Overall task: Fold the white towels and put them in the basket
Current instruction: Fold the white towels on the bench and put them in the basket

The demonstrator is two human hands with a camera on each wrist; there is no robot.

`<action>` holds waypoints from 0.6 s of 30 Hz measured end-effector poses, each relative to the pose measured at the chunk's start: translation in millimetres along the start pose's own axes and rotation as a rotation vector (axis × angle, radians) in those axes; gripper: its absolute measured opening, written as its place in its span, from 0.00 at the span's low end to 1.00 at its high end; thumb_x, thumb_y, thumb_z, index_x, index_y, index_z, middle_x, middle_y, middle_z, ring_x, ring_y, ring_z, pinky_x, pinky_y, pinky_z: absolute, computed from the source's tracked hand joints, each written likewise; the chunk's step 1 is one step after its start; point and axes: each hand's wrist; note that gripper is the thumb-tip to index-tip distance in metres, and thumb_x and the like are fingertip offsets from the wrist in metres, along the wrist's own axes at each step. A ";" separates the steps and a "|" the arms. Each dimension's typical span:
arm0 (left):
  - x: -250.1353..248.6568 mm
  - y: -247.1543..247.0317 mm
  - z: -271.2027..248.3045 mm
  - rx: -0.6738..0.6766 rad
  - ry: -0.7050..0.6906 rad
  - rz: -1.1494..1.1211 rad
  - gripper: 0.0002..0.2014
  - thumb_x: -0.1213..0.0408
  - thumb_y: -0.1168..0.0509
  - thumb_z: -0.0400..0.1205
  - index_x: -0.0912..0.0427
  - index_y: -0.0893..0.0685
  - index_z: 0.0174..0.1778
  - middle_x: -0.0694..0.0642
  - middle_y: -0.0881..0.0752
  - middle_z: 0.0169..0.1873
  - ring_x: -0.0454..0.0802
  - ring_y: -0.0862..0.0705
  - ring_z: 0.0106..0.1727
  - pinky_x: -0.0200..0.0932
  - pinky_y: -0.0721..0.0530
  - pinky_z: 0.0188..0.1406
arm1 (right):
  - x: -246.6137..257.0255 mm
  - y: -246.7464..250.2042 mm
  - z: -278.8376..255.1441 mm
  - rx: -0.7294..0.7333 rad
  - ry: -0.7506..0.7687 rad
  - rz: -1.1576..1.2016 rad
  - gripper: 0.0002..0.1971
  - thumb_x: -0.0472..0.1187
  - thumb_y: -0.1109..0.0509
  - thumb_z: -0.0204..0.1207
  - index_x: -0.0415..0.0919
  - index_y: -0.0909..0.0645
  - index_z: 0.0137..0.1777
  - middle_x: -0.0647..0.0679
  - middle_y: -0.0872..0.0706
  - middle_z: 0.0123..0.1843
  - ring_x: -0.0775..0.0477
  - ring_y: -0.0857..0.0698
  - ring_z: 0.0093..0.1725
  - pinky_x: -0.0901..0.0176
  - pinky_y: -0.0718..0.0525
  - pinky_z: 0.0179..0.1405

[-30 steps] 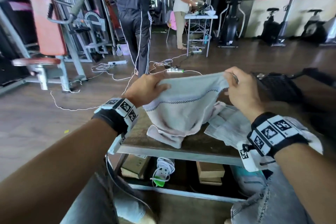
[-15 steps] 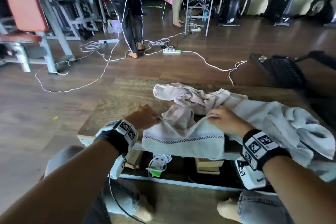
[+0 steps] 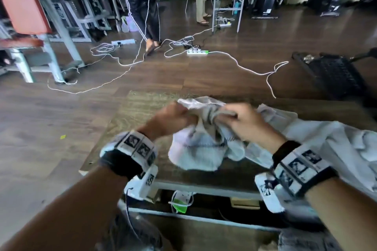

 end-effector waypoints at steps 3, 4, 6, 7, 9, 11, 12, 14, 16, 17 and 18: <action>-27.3 54.8 42.1 -0.222 -0.090 -0.028 0.21 0.50 0.35 0.73 0.69 0.15 0.36 0.57 0.21 0.29 0.46 0.27 0.32 0.49 0.26 0.31 | 28.7 53.0 48.3 -0.193 0.090 0.002 0.11 0.29 0.29 0.80 0.47 0.13 0.49 0.70 0.15 0.39 0.82 0.19 0.39 0.83 0.27 0.42; -35.2 70.8 60.0 -0.270 -0.093 0.020 0.19 0.52 0.35 0.75 0.68 0.16 0.36 0.59 0.20 0.31 0.48 0.26 0.33 0.49 0.27 0.32 | 35.7 69.8 66.9 -0.250 0.119 -0.023 0.13 0.24 0.31 0.80 0.41 0.12 0.53 0.63 0.14 0.42 0.83 0.20 0.38 0.85 0.28 0.40; -43.5 100.4 99.9 -0.360 -0.101 0.150 0.15 0.55 0.36 0.78 0.63 0.20 0.32 0.63 0.19 0.34 0.55 0.23 0.34 0.47 0.29 0.30 | 40.8 99.9 107.0 -0.336 0.126 -0.121 0.15 0.21 0.35 0.79 0.35 0.12 0.57 0.51 0.13 0.46 0.74 0.18 0.37 0.82 0.26 0.35; -42.9 111.9 119.1 -0.404 -0.113 0.204 0.14 0.55 0.37 0.79 0.61 0.21 0.32 0.64 0.18 0.36 0.56 0.23 0.36 0.45 0.29 0.31 | 38.1 112.7 125.0 -0.376 0.111 -0.179 0.14 0.23 0.36 0.81 0.35 0.12 0.57 0.46 0.12 0.47 0.65 0.17 0.37 0.73 0.23 0.33; -32.2 126.5 148.8 -0.514 -0.103 0.307 0.15 0.53 0.39 0.80 0.61 0.18 0.36 0.64 0.19 0.41 0.57 0.20 0.40 0.45 0.25 0.36 | 28.1 135.5 151.5 -0.464 0.050 -0.300 0.10 0.30 0.35 0.83 0.33 0.11 0.53 0.36 0.10 0.48 0.46 0.17 0.40 0.59 0.26 0.32; -10.3 133.0 164.6 -0.596 -0.021 0.352 0.16 0.54 0.40 0.83 0.63 0.15 0.44 0.62 0.22 0.44 0.60 0.18 0.42 0.47 0.20 0.44 | 12.1 151.5 166.5 -0.546 -0.030 -0.404 0.11 0.33 0.35 0.82 0.28 0.12 0.50 0.28 0.11 0.48 0.35 0.14 0.46 0.49 0.26 0.36; -0.7 134.4 168.9 -0.622 0.032 0.335 0.16 0.53 0.40 0.84 0.61 0.14 0.47 0.61 0.21 0.44 0.61 0.17 0.41 0.48 0.17 0.47 | 6.6 155.6 168.0 -0.580 -0.060 -0.451 0.12 0.35 0.34 0.82 0.27 0.13 0.49 0.27 0.13 0.47 0.30 0.15 0.48 0.47 0.26 0.39; 18.0 134.5 178.8 -0.640 0.116 0.320 0.18 0.47 0.42 0.83 0.57 0.14 0.49 0.61 0.15 0.43 0.64 0.13 0.40 0.57 0.12 0.50 | -1.9 154.2 165.3 -0.610 -0.113 -0.503 0.16 0.42 0.34 0.84 0.28 0.14 0.45 0.28 0.16 0.43 0.28 0.16 0.50 0.46 0.31 0.43; 25.1 128.6 184.0 -0.625 0.184 0.340 0.20 0.44 0.43 0.82 0.55 0.13 0.53 0.62 0.13 0.43 0.64 0.13 0.42 0.59 0.12 0.49 | -12.1 147.4 166.7 -0.600 -0.157 -0.481 0.16 0.49 0.35 0.85 0.38 0.13 0.46 0.33 0.14 0.44 0.31 0.16 0.50 0.49 0.24 0.46; 28.7 125.5 187.5 -0.620 0.202 0.339 0.19 0.47 0.43 0.83 0.55 0.13 0.54 0.62 0.12 0.44 0.63 0.13 0.42 0.58 0.12 0.49 | -17.6 142.9 169.7 -0.591 -0.190 -0.472 0.15 0.51 0.35 0.84 0.42 0.13 0.45 0.36 0.13 0.44 0.33 0.16 0.49 0.48 0.20 0.49; 28.7 122.5 188.5 -0.596 0.210 0.279 0.17 0.51 0.43 0.83 0.56 0.13 0.53 0.63 0.12 0.43 0.63 0.13 0.40 0.56 0.12 0.47 | -23.2 137.7 173.8 -0.581 -0.230 -0.442 0.15 0.53 0.35 0.82 0.44 0.15 0.42 0.38 0.13 0.42 0.34 0.16 0.46 0.46 0.17 0.49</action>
Point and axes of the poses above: each hand's wrist, its own z-axis towards the middle knuckle, its own y-axis out of the back of the hand, x = y × z
